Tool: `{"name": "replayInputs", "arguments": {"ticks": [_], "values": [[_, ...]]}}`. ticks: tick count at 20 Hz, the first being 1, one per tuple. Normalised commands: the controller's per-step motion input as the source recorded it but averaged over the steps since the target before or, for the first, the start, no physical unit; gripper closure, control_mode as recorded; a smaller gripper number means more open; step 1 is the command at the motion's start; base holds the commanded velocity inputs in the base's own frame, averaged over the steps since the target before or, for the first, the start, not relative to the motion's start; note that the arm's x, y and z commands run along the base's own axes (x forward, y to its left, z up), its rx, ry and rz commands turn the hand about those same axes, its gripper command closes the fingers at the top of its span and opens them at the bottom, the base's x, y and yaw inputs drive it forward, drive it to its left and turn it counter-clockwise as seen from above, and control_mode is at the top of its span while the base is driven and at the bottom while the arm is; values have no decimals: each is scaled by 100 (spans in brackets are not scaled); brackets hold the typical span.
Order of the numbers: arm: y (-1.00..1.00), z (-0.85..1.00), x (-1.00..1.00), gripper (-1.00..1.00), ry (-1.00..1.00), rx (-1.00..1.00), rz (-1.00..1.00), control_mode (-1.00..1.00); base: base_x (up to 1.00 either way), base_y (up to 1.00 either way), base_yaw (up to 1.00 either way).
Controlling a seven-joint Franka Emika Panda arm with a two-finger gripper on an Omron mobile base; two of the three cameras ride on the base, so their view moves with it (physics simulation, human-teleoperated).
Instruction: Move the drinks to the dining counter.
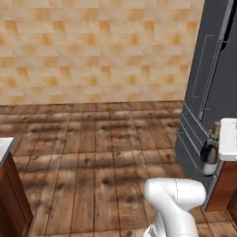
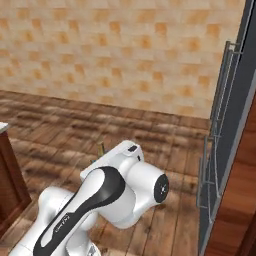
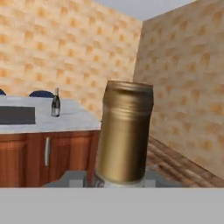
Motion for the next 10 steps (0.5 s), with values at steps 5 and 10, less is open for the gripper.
{"name": "replayInputs", "arguments": {"ticks": [5,10], "values": [[0,0,0,100,0,0,0,100,-6,28,74],[0,0,0,100,0,0,0,100,-1,28,72]]}}
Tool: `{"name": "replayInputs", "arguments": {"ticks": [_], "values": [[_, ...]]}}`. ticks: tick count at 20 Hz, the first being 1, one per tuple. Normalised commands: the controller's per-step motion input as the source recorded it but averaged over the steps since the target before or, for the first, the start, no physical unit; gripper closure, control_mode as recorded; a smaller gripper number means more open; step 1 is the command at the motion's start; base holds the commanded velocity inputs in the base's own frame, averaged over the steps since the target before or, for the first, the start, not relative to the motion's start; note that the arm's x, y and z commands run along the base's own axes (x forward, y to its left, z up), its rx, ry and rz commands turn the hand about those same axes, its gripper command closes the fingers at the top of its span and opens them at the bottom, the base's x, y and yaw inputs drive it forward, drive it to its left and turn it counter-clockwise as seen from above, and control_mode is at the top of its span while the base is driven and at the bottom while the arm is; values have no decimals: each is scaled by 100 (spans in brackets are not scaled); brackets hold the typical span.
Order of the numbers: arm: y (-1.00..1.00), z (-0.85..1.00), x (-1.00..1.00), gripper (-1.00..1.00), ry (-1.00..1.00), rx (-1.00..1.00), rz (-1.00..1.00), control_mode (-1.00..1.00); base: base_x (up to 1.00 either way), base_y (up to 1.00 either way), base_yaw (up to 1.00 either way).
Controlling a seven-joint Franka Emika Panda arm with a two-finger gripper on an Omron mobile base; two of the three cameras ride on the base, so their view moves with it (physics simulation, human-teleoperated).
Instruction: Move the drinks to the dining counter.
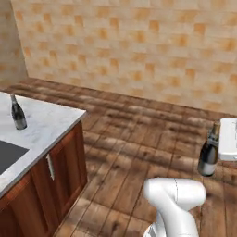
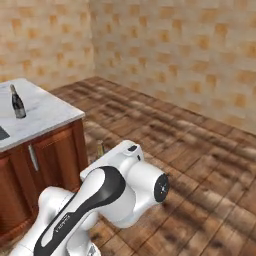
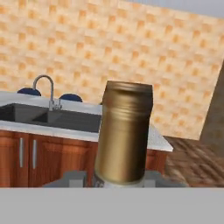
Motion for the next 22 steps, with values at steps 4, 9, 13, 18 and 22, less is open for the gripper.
{"name": "replayInputs", "arguments": {"ticks": [4,9,13,18,22], "values": [[0,0,0,100,0,0,0,100,0,27,70],[0,0,0,100,0,0,0,100,0,23,68],[0,0,0,100,0,0,0,100,0,16,63],[0,0,0,100,0,0,0,100,32,-4,37],[0,0,0,100,0,0,0,100,66,-31,7]]}}
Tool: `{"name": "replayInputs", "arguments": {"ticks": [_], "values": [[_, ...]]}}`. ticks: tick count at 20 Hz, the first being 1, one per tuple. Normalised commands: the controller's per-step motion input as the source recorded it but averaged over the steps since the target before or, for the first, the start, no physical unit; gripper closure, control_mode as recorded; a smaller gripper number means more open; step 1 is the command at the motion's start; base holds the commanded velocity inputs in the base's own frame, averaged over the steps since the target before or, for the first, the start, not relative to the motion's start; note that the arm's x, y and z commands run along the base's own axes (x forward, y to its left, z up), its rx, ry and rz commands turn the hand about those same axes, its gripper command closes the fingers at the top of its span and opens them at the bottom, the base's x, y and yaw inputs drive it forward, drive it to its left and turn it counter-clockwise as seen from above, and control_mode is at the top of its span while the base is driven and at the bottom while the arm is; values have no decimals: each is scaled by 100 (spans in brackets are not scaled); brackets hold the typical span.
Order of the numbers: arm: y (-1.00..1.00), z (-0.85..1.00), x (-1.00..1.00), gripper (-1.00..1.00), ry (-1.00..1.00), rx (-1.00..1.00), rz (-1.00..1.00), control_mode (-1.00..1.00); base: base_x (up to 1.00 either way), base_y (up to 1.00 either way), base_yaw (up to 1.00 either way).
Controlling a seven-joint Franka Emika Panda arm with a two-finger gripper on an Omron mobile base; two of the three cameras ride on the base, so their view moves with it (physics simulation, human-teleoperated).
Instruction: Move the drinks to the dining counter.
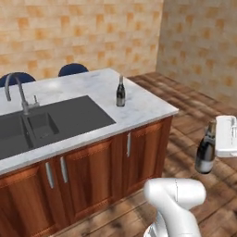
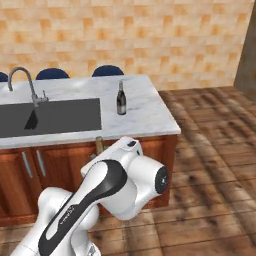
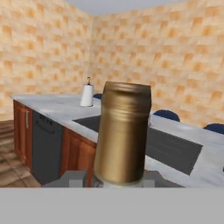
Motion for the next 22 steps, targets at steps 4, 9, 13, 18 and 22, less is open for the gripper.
{"name": "replayInputs", "arguments": {"ticks": [4,9,13,18,22], "values": [[0,0,0,100,0,0,0,100,79,-23,2],[0,0,0,100,0,0,0,100,82,-3,2],[0,0,0,100,0,0,0,100,81,0,6],[0,0,0,100,0,0,0,100,72,-11,7],[0,0,0,100,0,0,0,100,69,-31,10]]}}
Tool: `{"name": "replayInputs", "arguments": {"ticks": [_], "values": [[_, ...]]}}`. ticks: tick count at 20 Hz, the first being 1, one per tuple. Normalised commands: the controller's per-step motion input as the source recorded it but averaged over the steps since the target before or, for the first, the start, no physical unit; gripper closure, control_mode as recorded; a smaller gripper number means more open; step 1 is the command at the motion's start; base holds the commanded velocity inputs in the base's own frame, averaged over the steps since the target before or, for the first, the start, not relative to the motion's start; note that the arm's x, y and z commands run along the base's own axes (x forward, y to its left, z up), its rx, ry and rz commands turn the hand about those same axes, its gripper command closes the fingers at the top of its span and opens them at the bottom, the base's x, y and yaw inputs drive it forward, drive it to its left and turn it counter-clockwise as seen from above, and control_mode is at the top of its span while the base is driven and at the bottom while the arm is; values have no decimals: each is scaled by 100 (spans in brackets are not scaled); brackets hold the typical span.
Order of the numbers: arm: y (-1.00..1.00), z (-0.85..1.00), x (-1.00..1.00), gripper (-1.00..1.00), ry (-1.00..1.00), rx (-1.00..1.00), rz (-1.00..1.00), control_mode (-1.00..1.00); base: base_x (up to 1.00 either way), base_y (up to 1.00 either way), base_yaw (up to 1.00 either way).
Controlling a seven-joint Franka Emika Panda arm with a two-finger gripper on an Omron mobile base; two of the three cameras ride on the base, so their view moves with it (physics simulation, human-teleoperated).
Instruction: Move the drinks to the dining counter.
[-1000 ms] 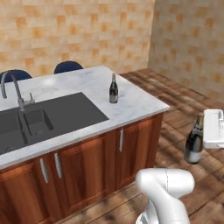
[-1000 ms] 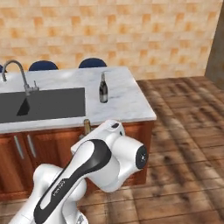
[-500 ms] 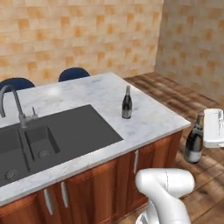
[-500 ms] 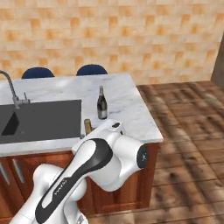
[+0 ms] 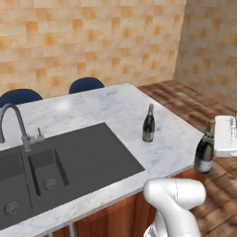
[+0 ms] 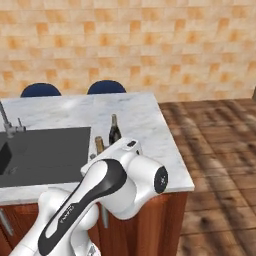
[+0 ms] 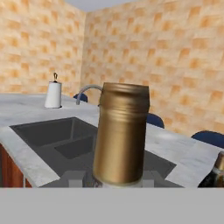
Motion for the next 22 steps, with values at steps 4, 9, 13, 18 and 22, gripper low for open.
{"name": "replayInputs", "arguments": {"ticks": [4,9,13,18,22], "values": [[0,0,0,100,0,0,0,100,84,-40,21],[0,0,0,100,0,0,0,100,85,-32,29],[0,0,0,100,0,0,0,100,65,-30,29],[0,0,0,100,0,0,0,100,30,-5,20],[0,0,0,100,0,0,0,100,1,0,4]]}}
